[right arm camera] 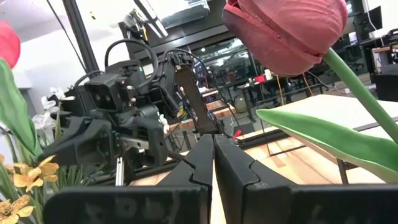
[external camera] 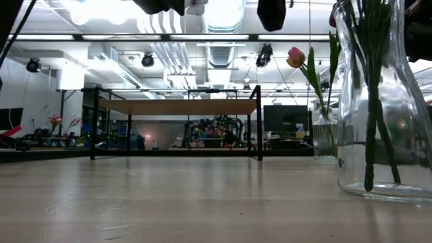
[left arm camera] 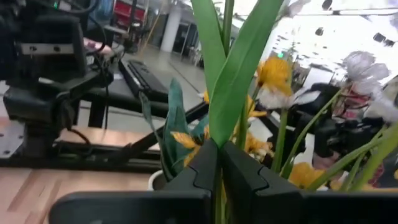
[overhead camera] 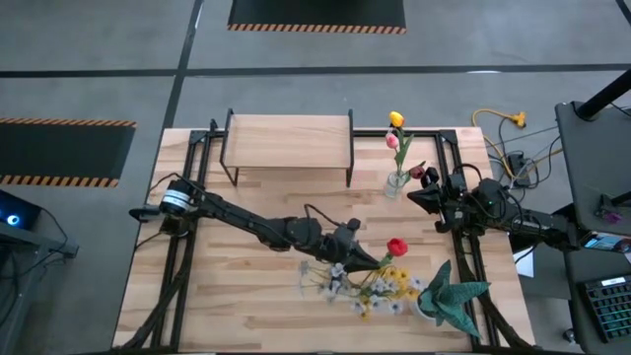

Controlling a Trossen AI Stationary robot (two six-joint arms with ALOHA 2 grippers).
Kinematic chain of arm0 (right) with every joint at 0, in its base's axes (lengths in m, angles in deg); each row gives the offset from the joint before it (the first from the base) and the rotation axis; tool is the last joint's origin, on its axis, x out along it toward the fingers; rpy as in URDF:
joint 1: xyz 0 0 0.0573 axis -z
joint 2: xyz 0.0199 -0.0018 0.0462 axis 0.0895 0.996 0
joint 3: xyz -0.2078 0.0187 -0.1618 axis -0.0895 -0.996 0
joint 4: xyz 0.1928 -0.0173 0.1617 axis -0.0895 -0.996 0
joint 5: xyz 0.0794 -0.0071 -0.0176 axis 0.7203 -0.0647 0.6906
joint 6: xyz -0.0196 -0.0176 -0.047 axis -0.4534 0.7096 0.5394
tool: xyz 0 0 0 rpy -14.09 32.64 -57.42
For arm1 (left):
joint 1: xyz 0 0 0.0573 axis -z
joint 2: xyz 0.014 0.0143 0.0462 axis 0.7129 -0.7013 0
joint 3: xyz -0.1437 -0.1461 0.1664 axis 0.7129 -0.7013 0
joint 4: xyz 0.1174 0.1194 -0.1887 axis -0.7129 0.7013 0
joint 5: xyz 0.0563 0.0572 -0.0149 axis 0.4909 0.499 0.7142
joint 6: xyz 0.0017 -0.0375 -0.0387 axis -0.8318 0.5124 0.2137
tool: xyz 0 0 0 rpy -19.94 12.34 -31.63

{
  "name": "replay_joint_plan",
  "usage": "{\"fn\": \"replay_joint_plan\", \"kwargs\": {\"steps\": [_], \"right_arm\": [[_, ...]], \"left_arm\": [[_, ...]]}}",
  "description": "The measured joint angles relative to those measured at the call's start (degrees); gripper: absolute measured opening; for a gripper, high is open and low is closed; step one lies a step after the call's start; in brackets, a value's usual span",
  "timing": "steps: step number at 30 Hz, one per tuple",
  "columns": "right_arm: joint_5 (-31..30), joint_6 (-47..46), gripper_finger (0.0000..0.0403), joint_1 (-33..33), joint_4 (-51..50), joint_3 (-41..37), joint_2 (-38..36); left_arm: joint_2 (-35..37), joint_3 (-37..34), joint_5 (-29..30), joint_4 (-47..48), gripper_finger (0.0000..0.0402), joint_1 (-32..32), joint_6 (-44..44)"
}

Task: Pick and place flowers into a vace then onto a shelf
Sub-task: Put the red tulip into the bottom transparent vase, then put the bottom transparent vase on the shelf

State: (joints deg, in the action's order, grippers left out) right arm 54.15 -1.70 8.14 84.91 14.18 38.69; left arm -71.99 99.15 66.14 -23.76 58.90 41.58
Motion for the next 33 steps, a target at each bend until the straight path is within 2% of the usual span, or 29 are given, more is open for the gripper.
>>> {"fn": "replay_joint_plan", "kwargs": {"steps": [14, 18, 27, 33], "right_arm": [[-0.39, 0.00, 0.0009, 0.00, -0.13, 0.00, 0.00], [-0.39, 0.00, 0.0009, -0.02, -0.13, -0.02, 0.00], [-0.39, -0.02, 0.0009, -0.02, -0.26, 0.00, 0.02], [-0.39, 0.00, 0.0009, -0.02, -0.26, 0.00, 0.02]], "left_arm": [[0.00, -1.31, -0.37, 2.39, 0.0011, -0.10, -0.90], [0.00, -1.31, 0.50, 4.12, 0.0047, -0.35, -0.90], [1.38, -1.31, 0.46, 8.95, 0.0168, -0.74, -0.85], [5.25, -1.31, 0.44, 14.74, 0.0202, -0.90, -0.86]]}}
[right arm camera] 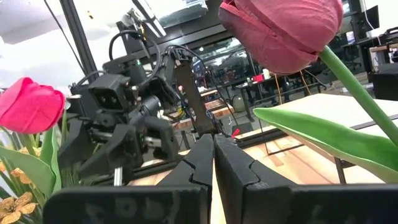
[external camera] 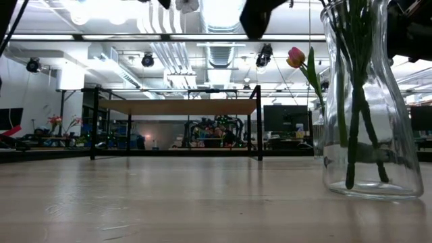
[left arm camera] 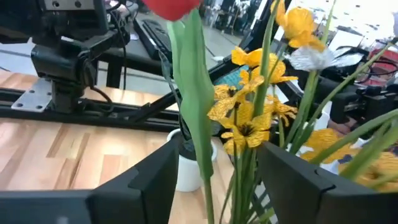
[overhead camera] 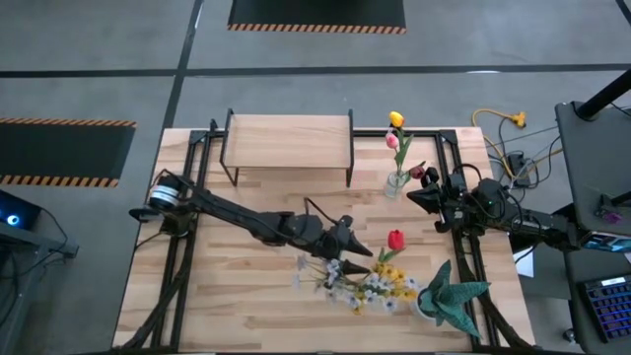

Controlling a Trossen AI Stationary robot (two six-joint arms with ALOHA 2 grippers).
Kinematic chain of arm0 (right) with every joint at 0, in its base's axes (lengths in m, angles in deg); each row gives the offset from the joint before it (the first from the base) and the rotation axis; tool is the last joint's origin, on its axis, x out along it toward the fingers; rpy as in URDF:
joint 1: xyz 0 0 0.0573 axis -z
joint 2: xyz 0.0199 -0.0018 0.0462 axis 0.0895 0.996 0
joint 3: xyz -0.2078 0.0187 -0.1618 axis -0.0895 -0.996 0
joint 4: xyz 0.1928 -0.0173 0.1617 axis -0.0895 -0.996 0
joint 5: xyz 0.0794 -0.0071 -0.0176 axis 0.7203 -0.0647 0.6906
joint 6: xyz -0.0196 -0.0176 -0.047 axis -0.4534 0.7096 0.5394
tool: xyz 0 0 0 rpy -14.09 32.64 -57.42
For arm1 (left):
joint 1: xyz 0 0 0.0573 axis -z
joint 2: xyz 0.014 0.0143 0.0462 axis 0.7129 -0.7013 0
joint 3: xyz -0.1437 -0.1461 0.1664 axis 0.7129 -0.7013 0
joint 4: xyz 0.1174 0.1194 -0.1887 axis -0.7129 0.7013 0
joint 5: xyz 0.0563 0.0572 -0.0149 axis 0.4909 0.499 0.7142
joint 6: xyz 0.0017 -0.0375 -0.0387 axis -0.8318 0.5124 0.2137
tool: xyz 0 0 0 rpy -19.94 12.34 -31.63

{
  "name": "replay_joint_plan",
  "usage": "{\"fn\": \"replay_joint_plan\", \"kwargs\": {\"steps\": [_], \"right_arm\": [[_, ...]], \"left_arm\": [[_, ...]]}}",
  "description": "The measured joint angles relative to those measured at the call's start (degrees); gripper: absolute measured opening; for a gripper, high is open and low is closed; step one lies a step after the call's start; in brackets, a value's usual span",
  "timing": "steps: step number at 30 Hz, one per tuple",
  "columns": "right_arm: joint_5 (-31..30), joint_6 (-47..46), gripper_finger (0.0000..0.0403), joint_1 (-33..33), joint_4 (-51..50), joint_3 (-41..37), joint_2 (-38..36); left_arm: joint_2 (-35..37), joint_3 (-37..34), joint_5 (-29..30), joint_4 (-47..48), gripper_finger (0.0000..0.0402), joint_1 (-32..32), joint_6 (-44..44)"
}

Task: Pick and place flowers into a vace then onto a shelf
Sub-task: Put the bottom transparent vase on the shelf

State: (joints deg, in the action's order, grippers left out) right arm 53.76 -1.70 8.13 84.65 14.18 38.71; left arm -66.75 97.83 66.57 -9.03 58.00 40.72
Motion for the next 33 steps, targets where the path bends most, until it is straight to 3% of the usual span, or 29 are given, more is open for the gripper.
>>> {"fn": "replay_joint_plan", "kwargs": {"steps": [17, 21, 25, 27, 33], "right_arm": [[0.00, 0.20, 0.0009, 0.00, 0.01, -0.01, -0.04], [0.00, 0.17, 0.0009, 0.01, 0.01, -0.01, -0.04], [0.70, 0.32, 0.0009, 0.02, 0.02, 0.00, -0.07], [3.94, 2.92, 0.0009, 0.02, 0.07, 0.00, -0.06], [7.43, 5.08, 0.0009, 0.00, 0.17, 0.00, -0.09]], "left_arm": [[13.58, -0.11, 0.11, 17.71, 0.0194, -5.90, -2.56], [17.77, -0.11, 0.05, 21.49, 0.0145, -5.90, -9.26], [22.06, -0.13, 3.08, 24.70, 0.0065, -5.86, -13.34], [24.54, -0.13, 4.97, 27.19, 0.0023, -5.90, -14.86], [33.45, -0.58, 10.44, 34.97, 0.0005, -5.87, -16.62]]}}
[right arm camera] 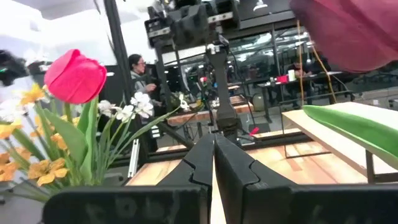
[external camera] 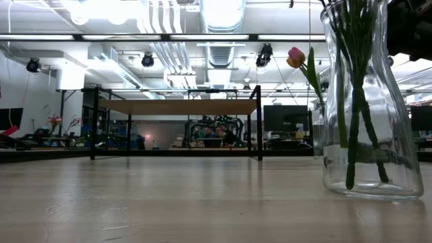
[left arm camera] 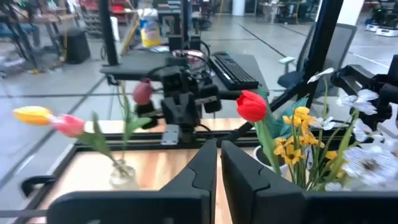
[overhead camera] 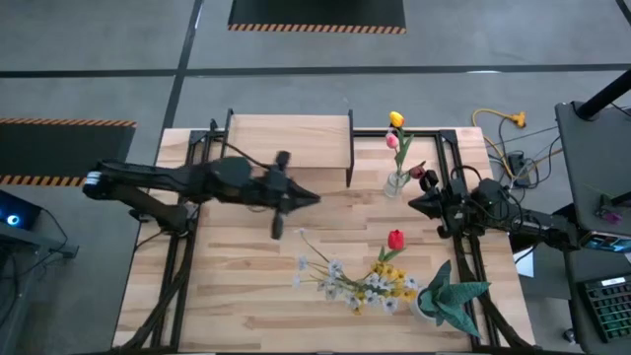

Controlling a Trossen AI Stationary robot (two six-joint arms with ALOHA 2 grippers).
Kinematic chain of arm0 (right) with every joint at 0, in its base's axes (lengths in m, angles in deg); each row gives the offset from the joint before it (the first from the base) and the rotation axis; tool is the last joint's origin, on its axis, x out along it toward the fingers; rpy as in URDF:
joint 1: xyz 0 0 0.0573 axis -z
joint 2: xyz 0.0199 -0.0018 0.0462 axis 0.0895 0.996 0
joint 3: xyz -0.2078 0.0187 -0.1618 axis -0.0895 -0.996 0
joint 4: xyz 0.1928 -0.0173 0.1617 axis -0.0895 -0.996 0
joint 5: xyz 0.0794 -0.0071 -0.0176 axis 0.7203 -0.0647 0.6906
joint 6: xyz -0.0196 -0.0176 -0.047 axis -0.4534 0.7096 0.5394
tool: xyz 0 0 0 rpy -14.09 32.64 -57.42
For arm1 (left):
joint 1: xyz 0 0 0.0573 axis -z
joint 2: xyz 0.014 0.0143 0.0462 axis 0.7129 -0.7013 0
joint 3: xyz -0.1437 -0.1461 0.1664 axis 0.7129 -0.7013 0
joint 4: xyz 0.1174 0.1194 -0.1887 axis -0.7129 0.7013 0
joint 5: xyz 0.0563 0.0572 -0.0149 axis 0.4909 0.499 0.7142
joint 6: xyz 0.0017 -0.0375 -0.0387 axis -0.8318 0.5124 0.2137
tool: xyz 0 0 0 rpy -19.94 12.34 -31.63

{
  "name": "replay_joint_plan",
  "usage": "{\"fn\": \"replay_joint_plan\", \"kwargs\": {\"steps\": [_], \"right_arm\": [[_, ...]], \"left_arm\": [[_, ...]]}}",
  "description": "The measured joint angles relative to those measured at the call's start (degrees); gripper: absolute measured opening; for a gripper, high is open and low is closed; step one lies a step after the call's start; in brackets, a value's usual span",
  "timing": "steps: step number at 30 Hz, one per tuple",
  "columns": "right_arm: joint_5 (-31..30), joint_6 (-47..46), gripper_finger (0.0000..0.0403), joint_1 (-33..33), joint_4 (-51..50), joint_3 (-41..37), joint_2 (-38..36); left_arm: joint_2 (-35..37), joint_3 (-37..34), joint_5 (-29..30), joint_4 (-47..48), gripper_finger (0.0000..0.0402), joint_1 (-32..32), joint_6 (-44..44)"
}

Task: Pick and place flowers into a vace then onto a shelf
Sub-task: Put the bottom transparent vase on the shelf

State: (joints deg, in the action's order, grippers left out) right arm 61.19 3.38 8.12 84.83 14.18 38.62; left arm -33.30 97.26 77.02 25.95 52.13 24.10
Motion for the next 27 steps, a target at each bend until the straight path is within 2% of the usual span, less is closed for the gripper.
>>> {"fn": "replay_joint_plan", "kwargs": {"steps": [5, 10, 16, 21, 27], "right_arm": [[2.20, 1.29, 0.0009, 0.00, -0.18, 0.00, -0.02], [3.14, 2.02, 0.0008, 0.00, -1.75, -0.51, -0.04], [-3.03, 4.35, 0.0008, 0.02, -1.95, -1.91, -0.04], [-3.54, 4.19, 0.0008, 0.02, -3.15, -1.94, 0.02], [-6.04, 4.13, 0.0008, 0.01, -3.23, -1.94, 0.03]], "left_arm": [[8.57, -5.81, 1.62, 0.47, 0.0001, 0.01, -1.41], [17.71, -18.32, 4.20, -5.91, 0.0000, 0.02, 0.59], [28.48, -35.36, 4.25, -20.83, 0.0000, 0.04, 1.18], [34.86, -46.10, 4.25, -24.99, 0.0000, 0.04, 1.03], [38.70, -55.55, 4.20, -31.43, 0.0000, 0.04, 0.62]]}}
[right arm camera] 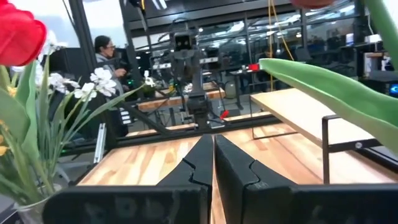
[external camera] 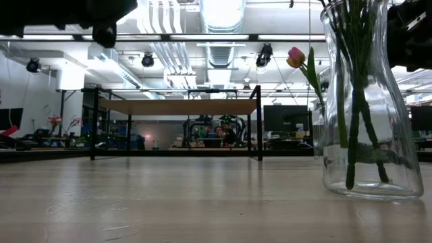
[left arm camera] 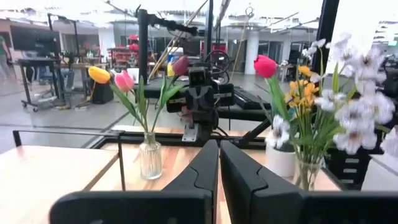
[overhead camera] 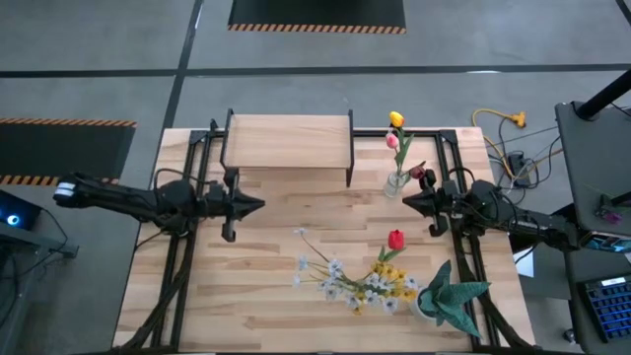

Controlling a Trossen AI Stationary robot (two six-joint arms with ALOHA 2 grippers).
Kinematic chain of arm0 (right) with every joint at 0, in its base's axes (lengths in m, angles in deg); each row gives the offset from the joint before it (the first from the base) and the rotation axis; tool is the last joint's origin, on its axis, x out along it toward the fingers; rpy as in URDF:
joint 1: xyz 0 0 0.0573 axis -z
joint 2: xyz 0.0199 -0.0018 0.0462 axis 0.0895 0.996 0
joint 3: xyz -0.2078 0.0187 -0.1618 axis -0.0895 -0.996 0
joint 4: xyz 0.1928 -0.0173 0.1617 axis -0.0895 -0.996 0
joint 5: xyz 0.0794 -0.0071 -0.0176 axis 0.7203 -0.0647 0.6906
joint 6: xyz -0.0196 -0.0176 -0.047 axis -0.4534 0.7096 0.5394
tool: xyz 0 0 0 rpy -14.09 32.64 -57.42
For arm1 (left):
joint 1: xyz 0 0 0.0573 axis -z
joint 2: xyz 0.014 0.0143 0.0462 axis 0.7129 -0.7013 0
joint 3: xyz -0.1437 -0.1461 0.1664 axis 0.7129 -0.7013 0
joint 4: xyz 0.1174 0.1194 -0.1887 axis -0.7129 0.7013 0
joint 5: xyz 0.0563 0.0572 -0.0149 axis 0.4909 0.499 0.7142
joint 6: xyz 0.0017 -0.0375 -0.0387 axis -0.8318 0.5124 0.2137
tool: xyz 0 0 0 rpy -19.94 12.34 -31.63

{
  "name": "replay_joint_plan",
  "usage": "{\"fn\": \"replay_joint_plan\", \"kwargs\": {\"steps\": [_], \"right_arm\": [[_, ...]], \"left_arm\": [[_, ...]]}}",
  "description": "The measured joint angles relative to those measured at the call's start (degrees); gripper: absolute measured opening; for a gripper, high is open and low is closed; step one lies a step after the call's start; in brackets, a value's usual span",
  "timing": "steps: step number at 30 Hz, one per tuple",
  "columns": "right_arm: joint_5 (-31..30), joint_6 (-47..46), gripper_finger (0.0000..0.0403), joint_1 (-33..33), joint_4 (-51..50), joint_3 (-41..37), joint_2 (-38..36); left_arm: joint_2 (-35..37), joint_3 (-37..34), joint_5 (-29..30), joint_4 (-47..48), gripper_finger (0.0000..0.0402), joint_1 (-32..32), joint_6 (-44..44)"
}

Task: Pick and place flowers into a vace then onto a shelf
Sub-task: Put the bottom transparent vase on the shelf

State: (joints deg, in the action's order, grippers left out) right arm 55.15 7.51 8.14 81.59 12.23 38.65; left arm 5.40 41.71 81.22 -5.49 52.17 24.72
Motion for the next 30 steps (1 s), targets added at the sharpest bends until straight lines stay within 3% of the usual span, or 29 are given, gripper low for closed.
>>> {"fn": "replay_joint_plan", "kwargs": {"steps": [11, 15, 21, 30], "right_arm": [[0.01, 1.76, 0.0009, -0.01, -5.67, 0.00, 0.04], [-0.06, 2.13, 0.0008, 0.00, -5.57, 0.00, 0.02], [-0.06, 3.47, 0.0008, -0.01, -5.57, 0.00, 0.01], [-0.06, 4.00, 0.0008, 0.00, -5.57, 0.00, 0.01]], "left_arm": [[11.07, -17.99, 2.39, -11.73, 0.0000, -1.38, 0.42], [13.54, -16.22, 2.54, -1.76, 0.0000, -1.66, -0.93], [16.44, -18.00, 2.58, -5.98, 0.0000, -2.46, -0.92], [16.91, -18.03, 0.49, -2.12, 0.0000, -2.69, 0.92]]}}
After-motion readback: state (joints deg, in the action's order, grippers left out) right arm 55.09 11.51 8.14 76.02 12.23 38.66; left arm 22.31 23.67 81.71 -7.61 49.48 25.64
